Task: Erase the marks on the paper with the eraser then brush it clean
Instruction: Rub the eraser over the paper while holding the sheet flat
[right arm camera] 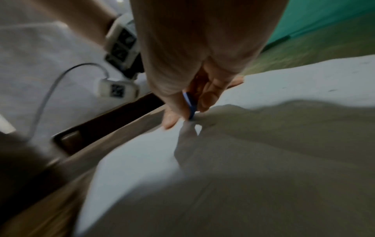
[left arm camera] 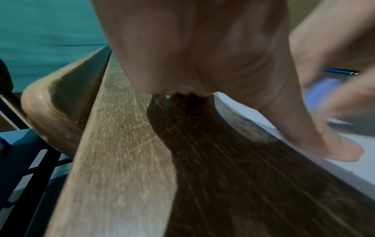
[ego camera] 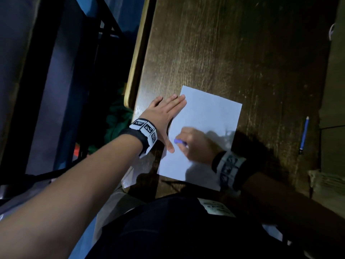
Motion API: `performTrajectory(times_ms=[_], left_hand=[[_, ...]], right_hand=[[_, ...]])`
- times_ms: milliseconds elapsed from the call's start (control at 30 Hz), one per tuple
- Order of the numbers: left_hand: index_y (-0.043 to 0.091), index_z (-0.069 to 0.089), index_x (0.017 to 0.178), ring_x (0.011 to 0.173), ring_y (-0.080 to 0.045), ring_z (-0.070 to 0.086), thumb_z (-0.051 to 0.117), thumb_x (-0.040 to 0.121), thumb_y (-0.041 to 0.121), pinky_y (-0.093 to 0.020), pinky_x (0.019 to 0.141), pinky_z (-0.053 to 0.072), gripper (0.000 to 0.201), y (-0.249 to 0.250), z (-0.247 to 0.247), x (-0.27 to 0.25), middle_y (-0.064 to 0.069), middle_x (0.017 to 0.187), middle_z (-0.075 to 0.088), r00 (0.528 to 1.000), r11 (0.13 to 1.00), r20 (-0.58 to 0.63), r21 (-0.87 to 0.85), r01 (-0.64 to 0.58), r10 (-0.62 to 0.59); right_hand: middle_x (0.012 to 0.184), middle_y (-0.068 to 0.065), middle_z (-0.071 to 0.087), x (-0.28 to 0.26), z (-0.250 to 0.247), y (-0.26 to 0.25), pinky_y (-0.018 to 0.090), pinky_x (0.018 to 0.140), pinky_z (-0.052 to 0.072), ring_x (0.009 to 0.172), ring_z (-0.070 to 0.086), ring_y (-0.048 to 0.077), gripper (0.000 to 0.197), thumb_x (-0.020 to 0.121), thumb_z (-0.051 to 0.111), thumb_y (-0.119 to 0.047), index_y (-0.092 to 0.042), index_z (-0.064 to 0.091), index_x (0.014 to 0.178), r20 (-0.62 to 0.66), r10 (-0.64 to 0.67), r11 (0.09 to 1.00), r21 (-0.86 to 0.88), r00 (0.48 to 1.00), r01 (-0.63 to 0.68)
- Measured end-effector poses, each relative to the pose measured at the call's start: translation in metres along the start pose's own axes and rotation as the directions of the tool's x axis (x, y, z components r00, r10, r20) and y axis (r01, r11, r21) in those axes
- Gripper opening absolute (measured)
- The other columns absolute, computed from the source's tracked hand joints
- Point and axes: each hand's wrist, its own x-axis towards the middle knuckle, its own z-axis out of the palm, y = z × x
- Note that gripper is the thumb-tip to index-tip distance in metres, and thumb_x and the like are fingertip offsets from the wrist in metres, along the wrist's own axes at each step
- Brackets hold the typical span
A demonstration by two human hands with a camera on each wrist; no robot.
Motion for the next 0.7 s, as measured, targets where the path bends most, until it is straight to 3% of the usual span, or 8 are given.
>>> performTrajectory(times_ms=[67, 167, 300, 367, 467, 533, 633, 700], left_hand=[[0.024, -0.019, 0.160, 0.152, -0.011, -0.025, 0.073, 0.035, 0.093, -0.044, 0.122, -0.013, 0.170, 0.000, 0.000, 0.000, 0.009, 0.166, -0.026, 1.000, 1.000, 0.003, -0.016, -0.006, 0.006], [0.024, -0.019, 0.160, 0.152, -0.010, -0.025, 0.071, 0.033, 0.096, -0.043, 0.122, -0.013, 0.171, 0.001, 0.001, 0.000, 0.010, 0.166, -0.026, 1.000, 1.000, -0.001, -0.021, -0.005, 0.005], [0.026, -0.021, 0.159, 0.151, -0.010, -0.027, 0.071, 0.034, 0.095, -0.045, 0.123, -0.012, 0.170, -0.002, 0.003, 0.000, 0.011, 0.165, -0.028, 1.000, 1.000, -0.002, -0.017, -0.005, 0.005], [0.026, -0.021, 0.159, 0.151, -0.010, -0.027, 0.072, 0.034, 0.094, -0.044, 0.123, -0.013, 0.170, -0.003, 0.001, 0.001, 0.011, 0.165, -0.028, 1.000, 1.000, 0.006, -0.023, -0.005, 0.005], [0.024, -0.020, 0.159, 0.151, -0.010, -0.026, 0.072, 0.034, 0.095, -0.043, 0.122, -0.013, 0.171, 0.000, -0.001, -0.001, 0.010, 0.166, -0.027, 1.000, 1.000, 0.020, -0.024, -0.005, 0.005], [0.024, -0.020, 0.159, 0.151, -0.010, -0.025, 0.072, 0.034, 0.095, -0.044, 0.123, -0.012, 0.171, 0.002, -0.001, -0.001, 0.009, 0.165, -0.028, 1.000, 1.000, 0.021, -0.019, 0.002, -0.002], [0.024, -0.020, 0.159, 0.152, -0.011, -0.025, 0.072, 0.034, 0.094, -0.047, 0.124, -0.009, 0.171, 0.000, 0.002, -0.001, 0.009, 0.166, -0.028, 1.000, 1.000, 0.001, -0.009, 0.005, -0.005], [0.024, -0.020, 0.159, 0.152, -0.011, -0.025, 0.073, 0.034, 0.093, -0.047, 0.124, -0.008, 0.171, 0.000, 0.000, -0.001, 0.009, 0.166, -0.028, 1.000, 1.000, 0.001, -0.006, 0.008, -0.008]], right_hand=[[0.072, 0.016, 0.057, 0.027, -0.016, 0.023, 0.040, 0.064, 0.047, 0.066, 0.056, 0.033, 0.013, 0.085, 0.060, -0.003, -0.003, 0.064, 0.073, -0.143, 0.124, 0.990, -0.048, 0.982, -0.132], [0.073, 0.016, 0.057, 0.042, -0.021, 0.034, 0.037, 0.067, 0.045, 0.068, 0.057, 0.033, 0.011, 0.087, 0.061, -0.004, -0.002, 0.065, 0.077, -0.380, 0.237, 0.962, -0.038, 0.894, -0.271], [0.069, 0.011, 0.056, -0.010, 0.013, -0.018, 0.033, 0.062, 0.045, 0.064, 0.056, 0.028, 0.015, 0.075, 0.069, 0.005, -0.006, 0.062, 0.068, -0.093, 0.083, 0.997, 0.010, 0.992, -0.082], [0.074, 0.013, 0.060, 0.005, -0.002, -0.007, 0.031, 0.068, 0.043, 0.070, 0.059, 0.028, 0.009, 0.080, 0.069, 0.001, -0.005, 0.064, 0.075, -0.006, 0.127, 0.992, -0.011, 0.992, -0.127], [0.075, 0.015, 0.059, 0.048, -0.025, 0.035, 0.035, 0.068, 0.043, 0.070, 0.058, 0.032, 0.012, 0.089, 0.061, -0.008, -0.004, 0.066, 0.078, -0.323, 0.281, 0.951, -0.035, 0.903, -0.309], [0.072, 0.016, 0.057, 0.043, -0.016, 0.031, 0.034, 0.066, 0.039, 0.067, 0.057, 0.033, 0.011, 0.086, 0.062, -0.004, -0.003, 0.065, 0.076, -0.397, 0.252, 0.959, -0.023, 0.882, -0.284], [0.068, 0.014, 0.055, -0.003, 0.012, -0.012, 0.036, 0.063, 0.041, 0.063, 0.057, 0.032, 0.013, 0.078, 0.064, 0.002, -0.006, 0.062, 0.068, -0.147, 0.129, 0.991, -0.001, 0.981, -0.131], [0.067, 0.012, 0.056, -0.002, -0.001, -0.007, 0.033, 0.064, 0.041, 0.063, 0.057, 0.031, 0.017, 0.076, 0.069, 0.004, -0.007, 0.061, 0.066, -0.046, 0.058, 0.998, -0.022, 0.997, -0.059]])
